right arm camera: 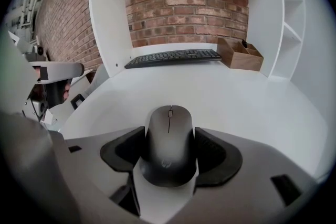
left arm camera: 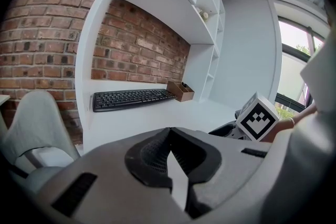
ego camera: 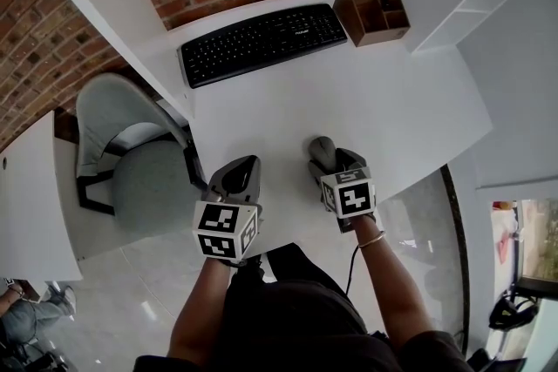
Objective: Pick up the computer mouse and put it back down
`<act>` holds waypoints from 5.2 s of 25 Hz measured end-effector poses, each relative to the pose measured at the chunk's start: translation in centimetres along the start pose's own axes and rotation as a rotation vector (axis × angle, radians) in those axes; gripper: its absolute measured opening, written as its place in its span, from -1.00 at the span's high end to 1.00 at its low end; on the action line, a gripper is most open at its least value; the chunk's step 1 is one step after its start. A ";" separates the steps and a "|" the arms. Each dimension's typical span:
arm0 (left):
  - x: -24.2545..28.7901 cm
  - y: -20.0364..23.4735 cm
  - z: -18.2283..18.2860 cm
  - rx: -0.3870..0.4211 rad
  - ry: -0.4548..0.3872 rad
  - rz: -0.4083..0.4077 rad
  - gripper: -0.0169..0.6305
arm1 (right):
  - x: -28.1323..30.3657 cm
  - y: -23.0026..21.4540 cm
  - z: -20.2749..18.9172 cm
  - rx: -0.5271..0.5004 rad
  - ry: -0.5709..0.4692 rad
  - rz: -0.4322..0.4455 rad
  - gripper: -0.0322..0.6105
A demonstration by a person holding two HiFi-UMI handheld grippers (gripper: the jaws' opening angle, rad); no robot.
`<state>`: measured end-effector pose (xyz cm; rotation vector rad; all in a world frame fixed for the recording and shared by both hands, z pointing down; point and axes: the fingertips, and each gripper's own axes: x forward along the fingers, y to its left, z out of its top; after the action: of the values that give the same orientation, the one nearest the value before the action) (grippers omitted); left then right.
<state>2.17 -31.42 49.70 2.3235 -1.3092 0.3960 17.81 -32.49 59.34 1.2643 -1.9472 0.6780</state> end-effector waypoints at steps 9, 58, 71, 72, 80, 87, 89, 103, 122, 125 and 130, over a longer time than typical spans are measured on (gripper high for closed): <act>-1.2 0.2 0.3 0.009 -0.020 0.014 0.92 | -0.6 0.5 0.3 0.036 -0.035 -0.004 0.01; -20.8 6.5 -5.7 0.038 -0.089 0.101 0.92 | -5.1 21.5 -3.7 0.028 -0.112 0.018 0.01; -20.0 6.4 -6.5 0.027 -0.068 0.109 0.92 | -3.5 20.5 -4.2 0.027 -0.065 -0.027 0.01; -19.8 6.4 -6.4 0.026 -0.067 0.109 0.92 | -3.4 20.4 -4.2 0.025 -0.059 -0.030 0.01; -19.3 6.5 -6.3 0.026 -0.060 0.102 0.92 | -2.7 20.5 -4.8 0.027 -0.044 -0.032 0.01; -19.0 6.9 -6.6 0.022 -0.053 0.098 0.92 | -2.7 20.6 -4.6 0.021 -0.069 -0.033 0.01; -18.9 6.8 -6.6 0.021 -0.052 0.094 0.92 | -2.6 20.6 -4.6 0.023 -0.073 -0.030 0.01; -19.3 7.1 -6.5 0.030 -0.063 0.094 0.92 | -3.0 20.9 -4.3 0.012 -0.104 -0.009 0.02; -19.7 5.8 -4.1 0.090 -0.112 0.053 0.92 | -13.0 21.4 1.4 0.102 -0.389 0.041 0.14; -19.7 5.4 -3.5 0.100 -0.122 0.045 0.92 | -14.9 20.7 1.9 0.111 -0.435 0.010 0.33; -19.7 4.2 -2.6 0.128 -0.137 0.021 0.92 | -17.6 19.9 2.1 0.125 -0.500 -0.021 0.54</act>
<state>-11.59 -17.56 44.08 2.4829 -1.4107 0.3409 3.64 -16.66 43.16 1.6496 -2.3103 0.5107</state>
